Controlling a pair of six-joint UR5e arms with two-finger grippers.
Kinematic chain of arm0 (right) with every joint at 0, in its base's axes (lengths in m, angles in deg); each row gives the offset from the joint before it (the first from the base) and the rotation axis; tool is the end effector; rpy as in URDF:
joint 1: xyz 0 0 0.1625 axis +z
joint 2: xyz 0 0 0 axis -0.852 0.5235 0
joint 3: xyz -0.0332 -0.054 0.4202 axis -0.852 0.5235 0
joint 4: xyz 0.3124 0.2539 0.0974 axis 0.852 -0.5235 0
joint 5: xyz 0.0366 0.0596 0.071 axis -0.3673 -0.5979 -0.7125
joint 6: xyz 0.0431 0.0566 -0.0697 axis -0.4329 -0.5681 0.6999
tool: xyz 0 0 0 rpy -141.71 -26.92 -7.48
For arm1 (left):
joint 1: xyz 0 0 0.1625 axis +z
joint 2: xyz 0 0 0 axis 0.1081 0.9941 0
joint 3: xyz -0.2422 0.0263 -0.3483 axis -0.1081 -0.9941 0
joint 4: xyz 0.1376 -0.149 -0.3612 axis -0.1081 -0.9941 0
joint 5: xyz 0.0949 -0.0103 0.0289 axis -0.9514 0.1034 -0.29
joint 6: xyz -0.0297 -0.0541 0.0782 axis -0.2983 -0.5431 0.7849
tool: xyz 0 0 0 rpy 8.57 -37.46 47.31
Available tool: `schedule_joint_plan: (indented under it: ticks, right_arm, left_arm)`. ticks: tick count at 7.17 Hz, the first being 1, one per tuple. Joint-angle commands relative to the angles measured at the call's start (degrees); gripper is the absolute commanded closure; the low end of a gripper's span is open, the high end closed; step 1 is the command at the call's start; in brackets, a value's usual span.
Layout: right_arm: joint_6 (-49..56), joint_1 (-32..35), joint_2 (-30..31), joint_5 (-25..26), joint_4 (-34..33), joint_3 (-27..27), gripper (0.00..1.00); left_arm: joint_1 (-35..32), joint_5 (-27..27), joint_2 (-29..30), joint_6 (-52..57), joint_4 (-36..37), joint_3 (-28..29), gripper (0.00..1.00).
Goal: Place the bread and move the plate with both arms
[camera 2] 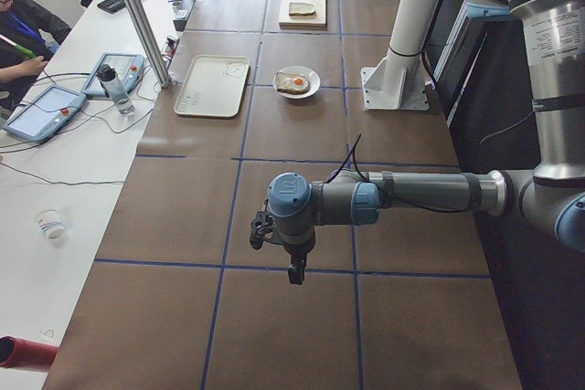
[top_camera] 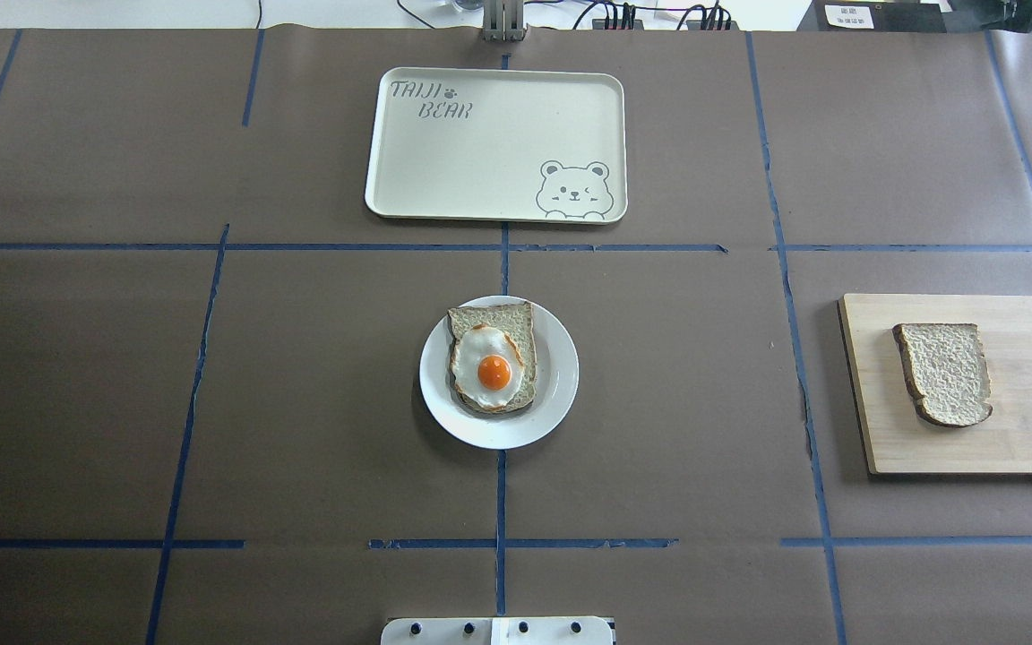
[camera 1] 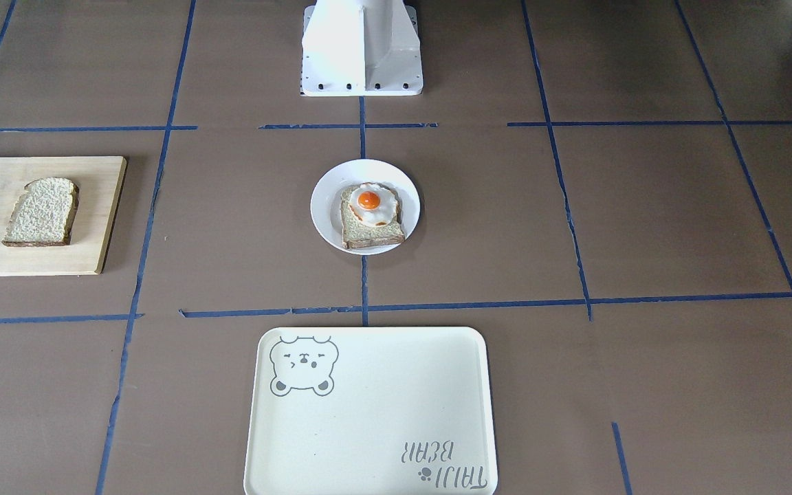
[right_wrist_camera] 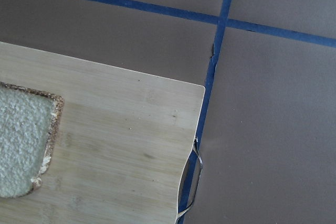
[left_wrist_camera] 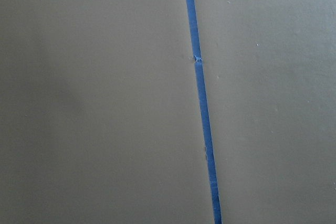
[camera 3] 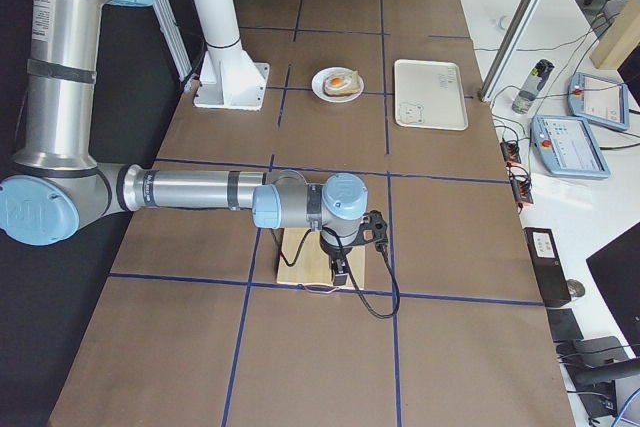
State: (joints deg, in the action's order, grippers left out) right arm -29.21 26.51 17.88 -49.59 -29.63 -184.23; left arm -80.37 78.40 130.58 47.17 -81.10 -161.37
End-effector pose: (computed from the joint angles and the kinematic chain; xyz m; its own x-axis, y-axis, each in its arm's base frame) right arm 0.0244 -0.4295 0.6429 0.6827 -0.1937 0.7046 0.1615 0.9804 0.1131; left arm -0.0418 -0.3840 0.6596 0.7107 0.1408 -0.6893 -0.1634 0.9860 0.0329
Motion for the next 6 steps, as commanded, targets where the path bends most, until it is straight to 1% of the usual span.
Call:
schedule_joint_plan:
  ticks: [1,2,3,4,5,6]
  right_arm:
    - [0.15,-0.4,0.11,0.23,0.07,-0.51,0.0]
    - [0.68,-0.49,0.11,-0.21,0.85,-0.6,0.0]
    - [-1.23,-0.92,0.72,-0.74,2.08,-0.34,0.0]
    - [-6.3,-2.84,0.72,-2.92,3.22,-0.43,0.0]
    - [-14.79,-5.47,1.42,-3.9,10.19,-0.25,0.0]
    - [-25.84,-9.93,2.56,-3.47,19.31,0.01,0.0]
  left_arm:
    - [0.0,0.0,0.12,0.0,-0.35,-0.08,0.0]
    - [0.0,0.0,0.21,-0.09,-0.44,0.0,0.0]
    - [0.09,0.0,0.21,-0.09,-0.53,0.01,0.0]
    - [0.09,0.09,0.3,-0.09,-0.53,0.01,0.0]
    - [0.09,0.09,0.3,-0.09,-0.53,0.01,0.0]
    - [0.09,0.09,0.3,-0.09,-0.53,0.01,0.0]
